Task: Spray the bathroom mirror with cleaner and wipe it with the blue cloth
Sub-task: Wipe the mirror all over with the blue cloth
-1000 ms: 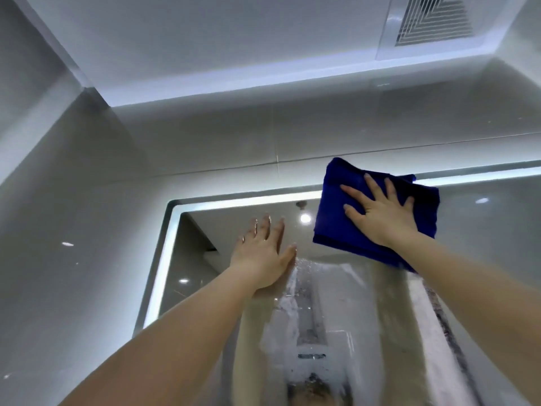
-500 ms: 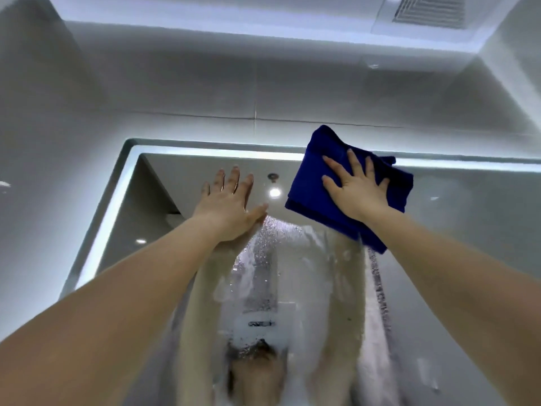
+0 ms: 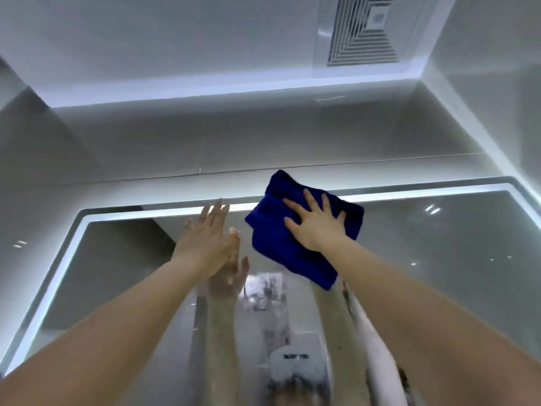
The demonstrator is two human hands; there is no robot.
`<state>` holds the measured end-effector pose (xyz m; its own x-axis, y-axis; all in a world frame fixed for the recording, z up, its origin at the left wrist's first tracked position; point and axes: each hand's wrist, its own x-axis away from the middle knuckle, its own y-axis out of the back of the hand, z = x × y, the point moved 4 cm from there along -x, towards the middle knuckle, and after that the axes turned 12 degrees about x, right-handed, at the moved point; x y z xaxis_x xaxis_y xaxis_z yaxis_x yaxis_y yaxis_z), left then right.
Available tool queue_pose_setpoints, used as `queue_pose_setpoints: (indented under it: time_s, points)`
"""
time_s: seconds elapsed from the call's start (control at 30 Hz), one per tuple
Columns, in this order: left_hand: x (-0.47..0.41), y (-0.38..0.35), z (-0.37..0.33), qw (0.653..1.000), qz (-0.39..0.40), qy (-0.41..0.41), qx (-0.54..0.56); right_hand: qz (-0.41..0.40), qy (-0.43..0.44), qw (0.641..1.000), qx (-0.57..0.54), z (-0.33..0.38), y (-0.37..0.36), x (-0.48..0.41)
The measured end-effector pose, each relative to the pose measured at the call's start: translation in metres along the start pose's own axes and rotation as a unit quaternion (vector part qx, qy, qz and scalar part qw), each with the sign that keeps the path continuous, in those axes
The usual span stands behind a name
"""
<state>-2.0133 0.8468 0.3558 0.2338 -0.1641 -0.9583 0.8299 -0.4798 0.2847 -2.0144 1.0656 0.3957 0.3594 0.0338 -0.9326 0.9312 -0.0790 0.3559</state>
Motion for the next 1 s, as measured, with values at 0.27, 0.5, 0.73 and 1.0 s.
queue_pose_setpoints:
  time_s: [0.27,0.5,0.73,1.0]
  points:
    - [-0.019,-0.05,-0.126,0.999,0.044,-0.013,-0.014,0.024,-0.115,0.993,0.019,-0.211,0.025,0.016]
    - [-0.026,-0.124,-0.234,0.991,0.121,-0.053,-0.009,0.053,-0.119,0.991,0.01,-0.252,0.036,0.022]
    - [-0.028,-0.128,-0.24,0.987,0.145,-0.063,-0.028,0.047,-0.137,0.989,-0.01,-0.255,0.031,0.017]
    - [-0.012,-0.101,-0.141,0.994,0.1,0.006,-0.049,-0.044,-0.181,0.982,0.021,-0.241,0.012,0.016]
